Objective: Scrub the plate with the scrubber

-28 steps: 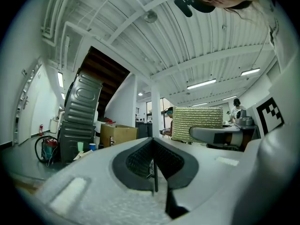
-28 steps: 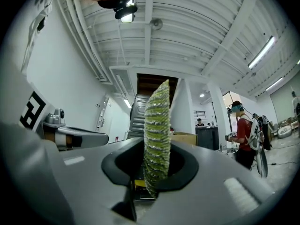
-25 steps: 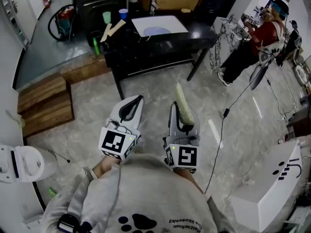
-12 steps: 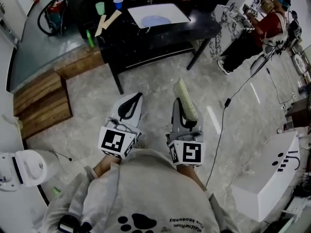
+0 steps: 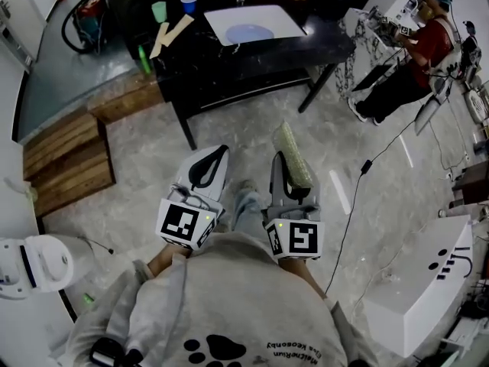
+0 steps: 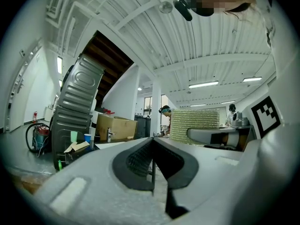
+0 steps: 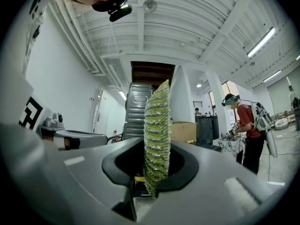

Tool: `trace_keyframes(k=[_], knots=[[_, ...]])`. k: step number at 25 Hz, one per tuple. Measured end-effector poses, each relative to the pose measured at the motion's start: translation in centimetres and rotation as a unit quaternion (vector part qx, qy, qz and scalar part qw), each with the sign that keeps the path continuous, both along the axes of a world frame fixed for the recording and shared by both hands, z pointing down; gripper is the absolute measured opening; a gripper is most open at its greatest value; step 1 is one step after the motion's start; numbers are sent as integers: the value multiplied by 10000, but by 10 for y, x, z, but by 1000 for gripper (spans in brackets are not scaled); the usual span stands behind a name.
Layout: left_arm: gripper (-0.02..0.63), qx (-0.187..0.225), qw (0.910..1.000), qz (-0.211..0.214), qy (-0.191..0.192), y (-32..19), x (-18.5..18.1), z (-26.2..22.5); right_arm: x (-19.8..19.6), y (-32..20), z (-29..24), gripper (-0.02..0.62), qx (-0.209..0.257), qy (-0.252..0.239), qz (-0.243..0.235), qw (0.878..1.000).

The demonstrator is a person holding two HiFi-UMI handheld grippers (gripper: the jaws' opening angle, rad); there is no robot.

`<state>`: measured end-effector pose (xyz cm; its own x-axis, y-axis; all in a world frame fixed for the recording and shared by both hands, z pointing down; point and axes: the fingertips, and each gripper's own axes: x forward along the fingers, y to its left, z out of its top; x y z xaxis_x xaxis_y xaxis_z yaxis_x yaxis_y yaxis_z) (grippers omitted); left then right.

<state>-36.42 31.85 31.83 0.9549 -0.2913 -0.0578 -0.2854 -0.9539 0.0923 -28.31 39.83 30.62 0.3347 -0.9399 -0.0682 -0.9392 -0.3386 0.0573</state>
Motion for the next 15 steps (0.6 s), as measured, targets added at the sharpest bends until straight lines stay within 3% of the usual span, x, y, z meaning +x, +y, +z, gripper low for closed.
trace_keyframes(k=[7, 15], knots=[[3, 60, 9995, -303, 52, -47, 43, -13, 44, -63, -16, 67, 215, 61, -493, 9985], [5, -91, 9990, -443, -14, -91, 122, -11, 134, -120, -12, 67, 93, -183, -684, 9974]])
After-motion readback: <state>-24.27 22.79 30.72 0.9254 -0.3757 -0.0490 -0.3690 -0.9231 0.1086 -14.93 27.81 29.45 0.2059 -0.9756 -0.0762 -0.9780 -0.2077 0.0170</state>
